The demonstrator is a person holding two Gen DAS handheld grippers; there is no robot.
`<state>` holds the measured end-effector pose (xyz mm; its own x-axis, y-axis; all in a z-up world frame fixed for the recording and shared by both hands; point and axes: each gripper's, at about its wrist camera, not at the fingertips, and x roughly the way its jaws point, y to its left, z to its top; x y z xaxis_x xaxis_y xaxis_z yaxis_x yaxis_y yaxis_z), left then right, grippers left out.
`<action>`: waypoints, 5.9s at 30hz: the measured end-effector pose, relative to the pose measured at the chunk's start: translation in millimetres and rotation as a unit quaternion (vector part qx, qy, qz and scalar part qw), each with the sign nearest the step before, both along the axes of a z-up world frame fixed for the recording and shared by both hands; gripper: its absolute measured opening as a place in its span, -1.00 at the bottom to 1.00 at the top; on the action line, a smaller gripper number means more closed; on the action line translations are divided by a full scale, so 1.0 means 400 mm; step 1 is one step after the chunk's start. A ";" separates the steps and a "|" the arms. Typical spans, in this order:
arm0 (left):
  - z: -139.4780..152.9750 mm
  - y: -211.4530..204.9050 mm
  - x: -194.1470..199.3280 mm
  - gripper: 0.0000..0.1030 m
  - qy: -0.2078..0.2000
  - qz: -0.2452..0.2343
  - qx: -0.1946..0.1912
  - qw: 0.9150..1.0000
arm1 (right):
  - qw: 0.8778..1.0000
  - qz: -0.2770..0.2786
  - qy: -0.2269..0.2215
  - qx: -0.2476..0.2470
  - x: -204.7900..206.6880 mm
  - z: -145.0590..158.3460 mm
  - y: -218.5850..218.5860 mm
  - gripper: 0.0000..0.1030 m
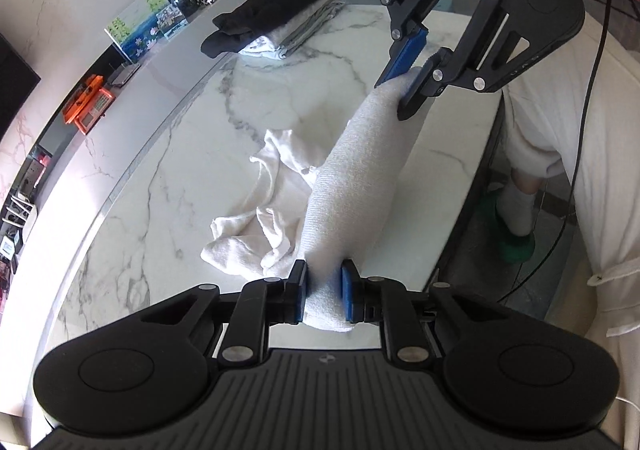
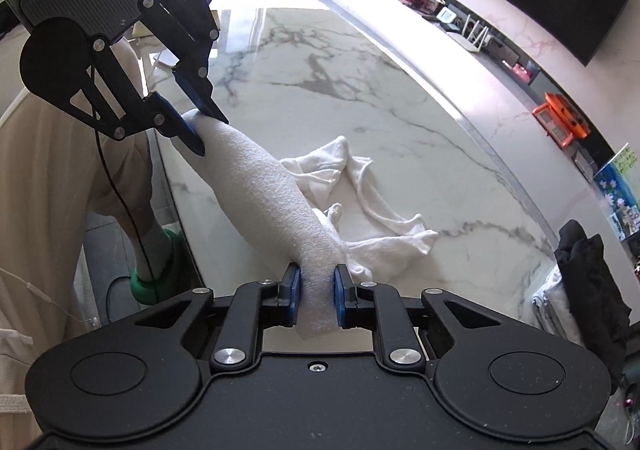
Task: Fold clothes
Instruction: 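Fold the lifted bundle over onto itself and open both grippers, then square the folded bundle with both open grippers and withdraw them, then grasp the end of the folded white bundle with both grippers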
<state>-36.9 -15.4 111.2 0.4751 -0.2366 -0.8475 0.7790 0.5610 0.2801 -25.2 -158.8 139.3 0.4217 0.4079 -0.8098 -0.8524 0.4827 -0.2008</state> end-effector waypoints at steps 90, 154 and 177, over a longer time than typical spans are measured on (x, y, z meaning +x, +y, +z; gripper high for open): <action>-0.275 0.039 0.078 -0.57 -0.133 0.278 -0.156 0.938 | 0.948 -0.264 -0.037 0.171 0.134 -0.331 0.055 -0.04; -0.249 0.100 0.350 -0.49 -0.132 0.336 -0.210 0.908 | 0.928 -0.296 -0.005 0.224 0.399 -0.360 0.024 -0.03; -0.326 -0.025 0.058 -0.03 -0.226 0.064 0.096 0.967 | 0.988 -0.109 -0.090 0.059 0.072 -0.322 0.081 0.21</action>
<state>-13.6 -25.3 -19.2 0.8226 -0.0099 -0.5685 0.4801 0.5479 0.6851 3.5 -126.2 10.4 0.6432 0.3782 -0.6658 -0.6807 0.6806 -0.2710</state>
